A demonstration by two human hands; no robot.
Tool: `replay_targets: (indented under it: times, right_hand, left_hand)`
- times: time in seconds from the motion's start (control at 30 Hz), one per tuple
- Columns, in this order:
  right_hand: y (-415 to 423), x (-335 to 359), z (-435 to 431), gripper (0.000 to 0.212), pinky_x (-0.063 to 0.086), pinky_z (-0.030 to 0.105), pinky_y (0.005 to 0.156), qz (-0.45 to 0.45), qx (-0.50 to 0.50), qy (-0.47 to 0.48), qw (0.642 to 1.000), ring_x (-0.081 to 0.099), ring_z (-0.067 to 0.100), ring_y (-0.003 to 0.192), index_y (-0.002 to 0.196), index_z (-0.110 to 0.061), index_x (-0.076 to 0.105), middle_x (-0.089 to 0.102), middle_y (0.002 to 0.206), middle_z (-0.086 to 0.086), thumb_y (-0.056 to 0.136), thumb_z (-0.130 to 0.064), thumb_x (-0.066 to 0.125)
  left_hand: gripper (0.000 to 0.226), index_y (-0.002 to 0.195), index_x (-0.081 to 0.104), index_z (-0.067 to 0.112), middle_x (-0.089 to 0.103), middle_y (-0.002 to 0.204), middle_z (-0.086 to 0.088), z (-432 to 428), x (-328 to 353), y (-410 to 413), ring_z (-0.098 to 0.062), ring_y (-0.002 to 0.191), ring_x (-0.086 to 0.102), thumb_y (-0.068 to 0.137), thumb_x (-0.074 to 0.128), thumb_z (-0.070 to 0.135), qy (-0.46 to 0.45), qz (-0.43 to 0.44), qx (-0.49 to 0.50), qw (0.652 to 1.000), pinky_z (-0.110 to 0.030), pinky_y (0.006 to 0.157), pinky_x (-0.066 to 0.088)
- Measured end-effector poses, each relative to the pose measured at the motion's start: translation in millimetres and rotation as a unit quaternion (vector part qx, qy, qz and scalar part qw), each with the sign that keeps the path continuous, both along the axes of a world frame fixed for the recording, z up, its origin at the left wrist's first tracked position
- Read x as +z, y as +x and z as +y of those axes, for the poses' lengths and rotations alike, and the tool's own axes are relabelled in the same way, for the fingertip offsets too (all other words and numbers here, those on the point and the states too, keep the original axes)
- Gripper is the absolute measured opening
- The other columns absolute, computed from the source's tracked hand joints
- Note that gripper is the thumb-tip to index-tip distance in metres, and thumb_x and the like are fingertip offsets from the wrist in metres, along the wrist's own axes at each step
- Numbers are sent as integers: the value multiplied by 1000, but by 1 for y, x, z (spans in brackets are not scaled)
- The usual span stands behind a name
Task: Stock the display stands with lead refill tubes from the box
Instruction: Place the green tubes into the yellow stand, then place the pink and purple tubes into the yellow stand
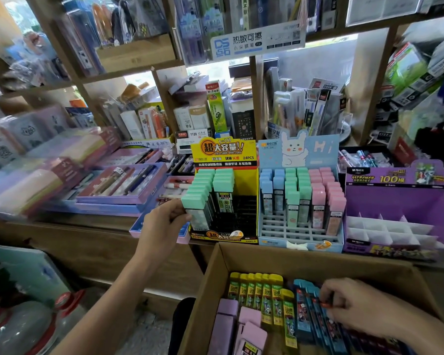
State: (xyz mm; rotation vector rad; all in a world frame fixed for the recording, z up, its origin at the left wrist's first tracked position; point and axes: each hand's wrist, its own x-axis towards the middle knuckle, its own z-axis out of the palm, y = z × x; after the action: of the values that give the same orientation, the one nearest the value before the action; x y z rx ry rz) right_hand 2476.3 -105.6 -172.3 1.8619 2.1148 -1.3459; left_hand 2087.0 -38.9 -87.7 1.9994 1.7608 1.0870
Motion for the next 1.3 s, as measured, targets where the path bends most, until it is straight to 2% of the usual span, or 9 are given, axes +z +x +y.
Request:
replay_targets:
  times: [0.07, 0.2, 0.33, 0.5, 0.73, 0.87, 0.97, 1.13, 1.3]
  right_hand:
    - [-1, 1, 0, 13, 53, 22, 66, -3, 1, 1, 1000, 69, 5, 75, 101, -36, 67, 77, 90, -3, 91, -34, 76]
    - [-2, 4, -1, 14, 54, 23, 68, -5, 3, -1, 1000, 71, 6, 78, 103, -36, 66, 77, 90, -4, 92, -34, 75]
    - [-3, 5, -1, 13, 53, 22, 66, -10, 2, 2, 1000, 70, 5, 76, 103, -37, 66, 77, 90, -4, 93, -34, 75]
    - [-4, 4, -1, 13, 51, 21, 65, -16, -1, 8, 1000, 67, 4, 73, 101, -37, 66, 76, 89, -3, 92, -35, 75]
    - [-6, 4, -2, 12, 51, 20, 65, -16, -6, 9, 1000, 67, 3, 73, 100, -36, 67, 75, 86, -4, 92, -34, 75]
    - [-8, 6, -4, 11, 48, 21, 64, -13, 2, 22, 1000, 64, 2, 72, 101, -37, 66, 74, 89, -3, 93, -35, 73]
    - [-12, 7, -8, 15, 52, 22, 70, -4, 5, 33, 999, 66, 4, 78, 105, -40, 64, 72, 92, -4, 93, -37, 73]
    - [-29, 14, -18, 26, 58, 27, 78, 8, 11, 46, 999, 68, 4, 87, 115, -45, 60, 70, 97, -9, 93, -41, 72]
    - [-53, 22, -35, 27, 56, 23, 79, 48, 23, 13, 999, 67, 0, 88, 118, -43, 62, 70, 97, -15, 93, -42, 71]
  left_hand:
    - [19, 98, 73, 25, 74, 87, 21, 0, -2, 0, 6, 83, 69, 90, 71, 8, 3, 11, 15, 1000, -6, 72, 50]
    - [20, 107, 72, 15, 76, 90, 11, -2, -5, 0, -1, 85, 71, 88, 75, 12, -1, 11, 39, 999, -28, 81, 59]
    - [14, 101, 72, 15, 78, 88, 8, -2, -8, 0, -4, 85, 73, 88, 75, 10, -5, -11, 42, 999, -31, 80, 60]
    - [13, 83, 66, 18, 75, 78, 12, -1, -11, 2, 3, 76, 70, 88, 75, 11, 2, -5, 52, 999, -9, 66, 52]
    - [10, 88, 66, 20, 73, 80, 12, -2, -14, 5, 3, 75, 68, 88, 75, 17, -7, -12, 75, 997, -13, 67, 49]
    - [13, 98, 66, 21, 70, 84, 13, -10, -12, 5, 6, 73, 64, 89, 75, 24, -12, -24, 109, 994, -6, 58, 45]
    - [16, 103, 65, 22, 69, 87, 11, -25, -7, 10, 5, 77, 64, 89, 74, 22, -9, -38, 103, 994, -4, 62, 46]
    - [18, 99, 67, 31, 72, 87, 12, -66, 2, 33, 1, 84, 68, 87, 75, 20, -31, -81, 61, 994, -18, 77, 54]
    - [25, 106, 65, 40, 71, 97, 26, -112, -19, 61, 7, 94, 67, 86, 75, 29, -121, -98, -2, 988, -8, 77, 52]
